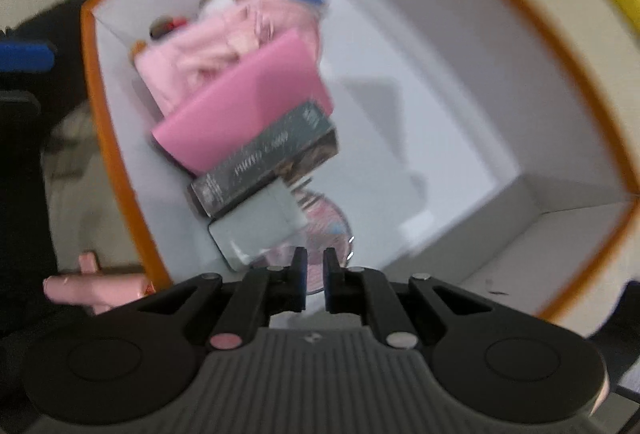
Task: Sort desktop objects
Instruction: 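Withdraw both tools from the box toward the remaining items, then grasp the yellow tape measure with the left tool while the right tool grasps the white lotion bottle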
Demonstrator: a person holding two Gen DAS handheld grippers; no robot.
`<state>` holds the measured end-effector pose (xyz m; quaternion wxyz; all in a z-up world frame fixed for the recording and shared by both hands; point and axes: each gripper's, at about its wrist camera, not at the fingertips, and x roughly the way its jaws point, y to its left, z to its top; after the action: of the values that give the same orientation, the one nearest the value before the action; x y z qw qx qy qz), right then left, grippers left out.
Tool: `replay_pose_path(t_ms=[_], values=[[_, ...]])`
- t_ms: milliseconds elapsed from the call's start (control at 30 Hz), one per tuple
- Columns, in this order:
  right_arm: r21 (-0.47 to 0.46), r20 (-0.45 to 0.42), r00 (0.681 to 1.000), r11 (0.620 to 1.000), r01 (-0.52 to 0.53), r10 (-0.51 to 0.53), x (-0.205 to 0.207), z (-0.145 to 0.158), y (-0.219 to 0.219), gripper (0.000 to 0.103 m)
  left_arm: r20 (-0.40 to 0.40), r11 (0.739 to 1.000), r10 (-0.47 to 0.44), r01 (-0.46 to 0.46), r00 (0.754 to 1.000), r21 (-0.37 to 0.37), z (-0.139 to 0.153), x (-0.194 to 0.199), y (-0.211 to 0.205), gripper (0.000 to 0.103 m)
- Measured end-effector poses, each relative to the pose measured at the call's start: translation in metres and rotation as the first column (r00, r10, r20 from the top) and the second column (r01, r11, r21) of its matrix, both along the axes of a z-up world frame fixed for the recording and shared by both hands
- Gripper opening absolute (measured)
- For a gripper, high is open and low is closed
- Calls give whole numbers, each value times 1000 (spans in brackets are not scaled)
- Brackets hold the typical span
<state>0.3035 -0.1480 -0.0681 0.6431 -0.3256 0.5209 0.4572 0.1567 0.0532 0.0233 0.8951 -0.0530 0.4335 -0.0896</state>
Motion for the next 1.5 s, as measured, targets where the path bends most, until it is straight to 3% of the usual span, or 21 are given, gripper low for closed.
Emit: replay_pose_path(t_ms=[100,167,233,300,333,400,467,600,733,833,967,1067,1233,1400,1500], values=[[129,73,995,990,51,-61,-20,27,-23,13,-5,1000,1,-1,1000,12,-2,-13,3,39],[219,114,989,973,72,-98,-27,38,-27,24,-12,1000,7,-7,1000,27,-6,-20,5,39],[285,147,981,955,82,-128,-43,48,-42,25,-28,999,15,-13,1000,50,-15,-26,7,39],[354,150,972,928,116,-179,-65,51,-44,27,-57,997,30,-25,998,70,-27,-29,10,45],[385,159,964,912,139,-214,-74,49,-44,35,-68,996,39,-33,997,81,-33,-30,12,49],[419,110,959,887,194,-262,-88,40,-37,39,-89,994,61,-52,994,95,-45,-31,15,49],[477,139,928,845,242,-344,-102,32,-46,46,-103,993,87,-78,991,92,-54,-32,19,52],[541,208,852,782,309,-480,-125,21,-59,48,-121,987,163,-160,979,33,-68,-29,30,61],[595,197,791,712,373,-579,-135,17,-66,47,-137,982,191,-190,972,17,-81,-19,30,65],[602,154,795,694,395,-587,-145,15,-68,47,-148,978,208,-208,967,15,-90,-13,27,65],[534,134,812,732,423,-568,-156,1,-62,47,-151,975,220,-219,964,23,-98,-8,25,65],[486,126,797,737,470,-591,-149,-19,-59,47,-158,974,225,-226,961,11,-103,-6,25,65],[413,28,773,711,569,-634,-128,-46,-60,47,-176,969,240,-246,955,-9,-112,0,29,66],[373,-9,772,714,593,-636,-118,-62,-60,47,-184,963,248,-263,951,-62,-119,2,35,72],[367,-100,771,697,616,-629,-111,-70,-61,52,-196,960,246,-266,949,-85,-122,3,37,75]])
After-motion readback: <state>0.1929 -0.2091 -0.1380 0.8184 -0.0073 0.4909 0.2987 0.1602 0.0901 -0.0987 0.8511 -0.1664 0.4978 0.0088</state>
